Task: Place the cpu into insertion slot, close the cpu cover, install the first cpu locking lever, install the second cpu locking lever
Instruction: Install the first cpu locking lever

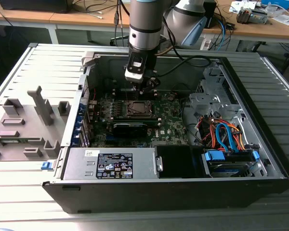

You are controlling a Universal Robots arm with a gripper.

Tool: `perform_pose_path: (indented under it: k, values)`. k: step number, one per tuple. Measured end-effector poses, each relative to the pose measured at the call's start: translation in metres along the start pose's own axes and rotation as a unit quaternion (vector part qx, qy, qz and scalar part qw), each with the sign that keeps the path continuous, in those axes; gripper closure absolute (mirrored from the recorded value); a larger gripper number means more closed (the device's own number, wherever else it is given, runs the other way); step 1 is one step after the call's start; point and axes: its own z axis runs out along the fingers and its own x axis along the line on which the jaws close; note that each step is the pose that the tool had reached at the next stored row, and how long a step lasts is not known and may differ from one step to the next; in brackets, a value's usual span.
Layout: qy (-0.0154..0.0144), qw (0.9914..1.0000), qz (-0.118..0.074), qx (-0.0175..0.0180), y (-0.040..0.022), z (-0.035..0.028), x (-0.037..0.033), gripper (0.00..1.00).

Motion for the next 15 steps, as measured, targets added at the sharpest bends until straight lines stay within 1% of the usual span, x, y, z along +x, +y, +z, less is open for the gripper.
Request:
perform_pose_path:
  k: [8, 15]
  values:
    - [-0.0007, 0.99978, -0.021, -0.0002, 0.0000, 0.0000, 0.0000, 0.89]
    - [-0.0014, 0.99922, -0.039, -0.0004, 0.0000, 0.0000, 0.0000, 0.89]
